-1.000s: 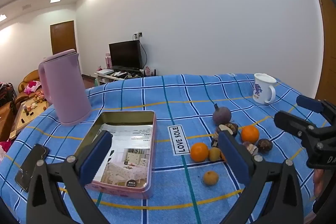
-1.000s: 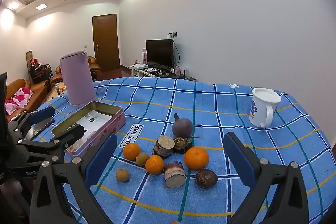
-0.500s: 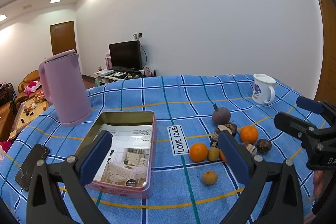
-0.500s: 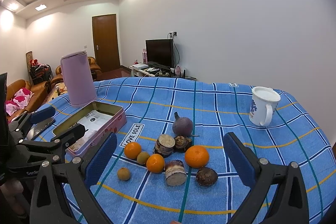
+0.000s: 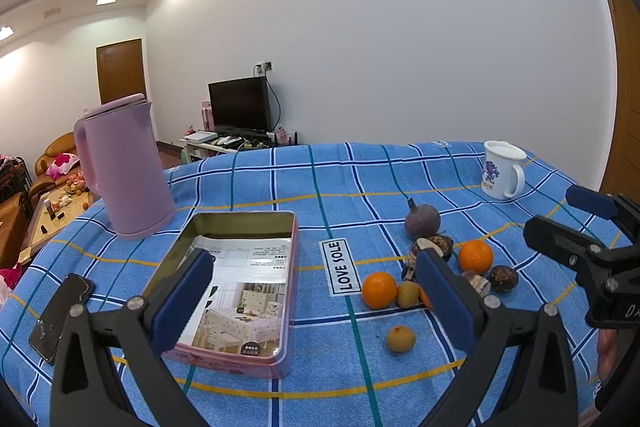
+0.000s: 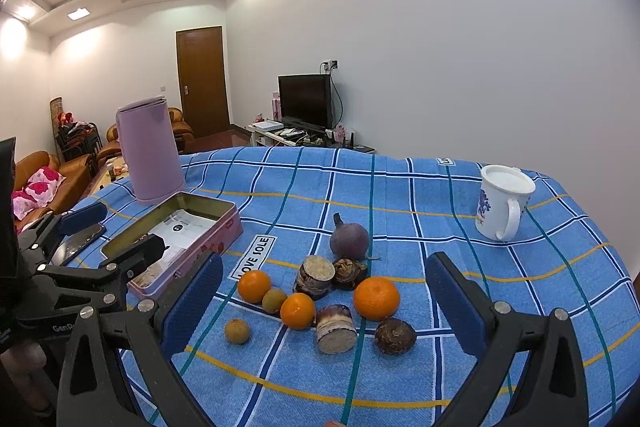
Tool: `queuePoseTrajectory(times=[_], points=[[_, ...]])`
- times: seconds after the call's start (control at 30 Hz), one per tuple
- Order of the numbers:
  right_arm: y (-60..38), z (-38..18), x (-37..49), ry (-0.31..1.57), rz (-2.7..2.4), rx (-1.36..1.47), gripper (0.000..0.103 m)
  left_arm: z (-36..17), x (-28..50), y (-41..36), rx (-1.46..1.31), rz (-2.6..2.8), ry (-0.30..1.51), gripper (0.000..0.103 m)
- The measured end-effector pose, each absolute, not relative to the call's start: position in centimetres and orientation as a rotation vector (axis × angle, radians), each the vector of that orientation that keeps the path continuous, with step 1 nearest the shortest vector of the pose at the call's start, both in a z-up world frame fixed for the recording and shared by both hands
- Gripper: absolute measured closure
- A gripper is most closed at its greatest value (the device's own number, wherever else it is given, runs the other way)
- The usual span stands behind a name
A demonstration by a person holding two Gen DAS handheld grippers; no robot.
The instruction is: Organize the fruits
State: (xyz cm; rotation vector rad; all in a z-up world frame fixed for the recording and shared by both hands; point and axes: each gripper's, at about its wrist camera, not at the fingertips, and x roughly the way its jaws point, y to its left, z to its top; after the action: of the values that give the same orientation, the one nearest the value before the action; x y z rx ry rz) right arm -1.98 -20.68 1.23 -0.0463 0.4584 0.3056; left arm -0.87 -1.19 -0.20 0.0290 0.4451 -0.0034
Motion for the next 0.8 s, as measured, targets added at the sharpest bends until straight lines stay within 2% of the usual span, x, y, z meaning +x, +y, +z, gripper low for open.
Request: queuePoseTrajectory(times=[0.8], points=[[-20.79,0.36,-1.90,0.473,0.304,-0.035,0.001,-0.83,-0.68,-1.32,0.034,-0.005,0.459,0.000]])
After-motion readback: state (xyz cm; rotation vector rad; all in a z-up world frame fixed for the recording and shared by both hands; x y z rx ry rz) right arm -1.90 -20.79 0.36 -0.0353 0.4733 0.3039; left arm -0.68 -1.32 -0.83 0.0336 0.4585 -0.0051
